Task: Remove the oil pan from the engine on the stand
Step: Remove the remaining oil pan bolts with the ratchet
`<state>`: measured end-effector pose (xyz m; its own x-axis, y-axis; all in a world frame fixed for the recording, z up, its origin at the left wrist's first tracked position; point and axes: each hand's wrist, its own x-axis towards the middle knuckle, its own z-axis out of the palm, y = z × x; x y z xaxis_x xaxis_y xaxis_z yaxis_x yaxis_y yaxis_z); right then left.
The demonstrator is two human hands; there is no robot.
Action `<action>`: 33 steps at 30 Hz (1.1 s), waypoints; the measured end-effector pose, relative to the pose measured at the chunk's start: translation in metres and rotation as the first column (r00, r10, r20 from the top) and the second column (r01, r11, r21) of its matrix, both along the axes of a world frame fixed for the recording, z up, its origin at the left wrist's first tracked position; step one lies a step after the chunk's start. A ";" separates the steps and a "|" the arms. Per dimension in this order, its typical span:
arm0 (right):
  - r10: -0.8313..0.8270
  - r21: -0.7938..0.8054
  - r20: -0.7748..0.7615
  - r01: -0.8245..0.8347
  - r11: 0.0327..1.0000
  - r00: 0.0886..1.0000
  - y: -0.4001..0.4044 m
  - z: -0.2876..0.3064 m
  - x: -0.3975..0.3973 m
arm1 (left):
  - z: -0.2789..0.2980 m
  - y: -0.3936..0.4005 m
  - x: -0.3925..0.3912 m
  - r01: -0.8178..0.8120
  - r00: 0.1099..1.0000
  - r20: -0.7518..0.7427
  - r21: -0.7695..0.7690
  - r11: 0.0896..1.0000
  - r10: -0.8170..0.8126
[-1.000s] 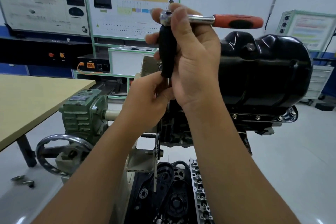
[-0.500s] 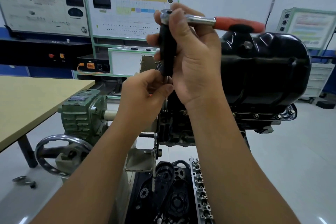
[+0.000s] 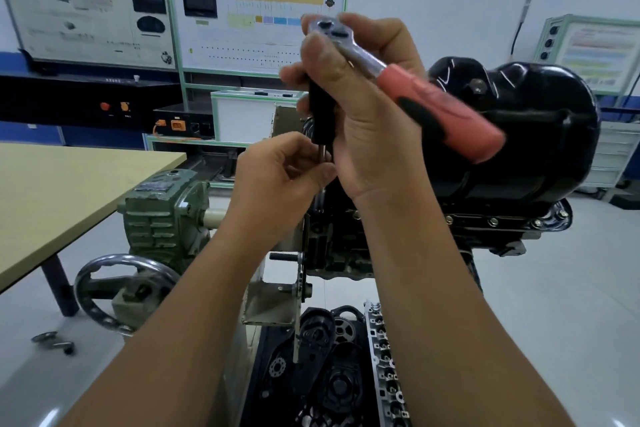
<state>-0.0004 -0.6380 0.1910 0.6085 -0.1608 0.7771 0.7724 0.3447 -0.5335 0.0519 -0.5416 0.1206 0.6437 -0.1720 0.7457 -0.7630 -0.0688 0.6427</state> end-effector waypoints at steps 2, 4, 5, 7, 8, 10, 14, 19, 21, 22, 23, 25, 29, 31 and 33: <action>-0.003 0.002 -0.011 0.003 1.000 1.000 0.004 0.001 0.000 | 0.000 0.002 0.001 -0.016 0.999 0.027 0.007 1.000 0.016; -0.004 0.010 -0.058 0.004 1.000 0.998 0.004 0.002 0.001 | 0.001 0.005 0.003 -0.007 0.997 0.078 0.052 0.999 0.002; -0.002 0.009 -0.076 0.003 1.000 0.997 0.004 0.002 0.001 | 0.000 0.005 0.002 -0.013 0.995 0.104 0.069 0.998 0.005; 0.006 0.007 -0.084 -0.006 1.000 0.996 0.002 0.002 0.001 | -0.002 0.002 0.000 -0.045 0.992 0.121 0.058 0.997 0.038; 0.003 0.012 -0.074 -0.002 1.000 0.997 0.002 0.002 0.000 | -0.003 0.000 -0.001 -0.064 0.992 0.114 0.039 0.997 0.059; -0.013 0.030 -0.049 0.015 0.999 0.999 0.002 0.001 0.000 | -0.004 -0.003 -0.001 -0.102 0.990 0.102 0.017 0.995 0.100; -0.005 0.016 -0.047 0.006 1.000 0.999 0.002 0.001 -0.001 | -0.004 0.001 0.004 -0.071 0.987 0.151 0.098 0.993 0.056; -0.011 -0.004 -0.077 0.011 1.000 0.997 0.002 0.002 -0.002 | -0.006 -0.002 0.001 -0.093 0.985 0.150 0.066 0.994 0.082; -0.028 0.004 -0.051 0.028 1.000 0.998 0.003 0.001 -0.002 | -0.006 -0.004 0.000 -0.116 0.982 0.153 0.048 0.992 0.107; -0.035 0.003 -0.032 0.035 0.999 0.999 0.003 0.000 -0.002 | -0.005 -0.003 0.000 -0.112 0.983 0.149 0.044 0.993 0.105; -0.043 -0.001 -0.019 0.043 0.999 0.999 0.003 0.000 -0.001 | -0.005 -0.002 0.001 -0.106 0.985 0.139 0.048 0.993 0.098; -0.055 0.011 -0.026 0.055 0.998 0.998 0.003 0.000 0.000 | -0.004 0.000 0.002 -0.088 0.988 0.137 0.093 0.992 0.074; -0.096 0.067 -0.038 0.098 0.993 0.995 0.003 0.000 0.001 | -0.007 0.001 0.002 -0.101 0.981 0.176 0.108 0.989 0.081; -0.134 0.066 -0.020 0.136 0.989 0.991 0.004 -0.001 0.002 | -0.007 -0.002 0.002 -0.145 0.974 0.188 0.076 0.986 0.129; -0.151 0.046 -0.009 0.151 0.987 0.988 0.006 -0.002 0.002 | -0.007 -0.004 0.002 -0.166 0.971 0.181 0.060 0.984 0.153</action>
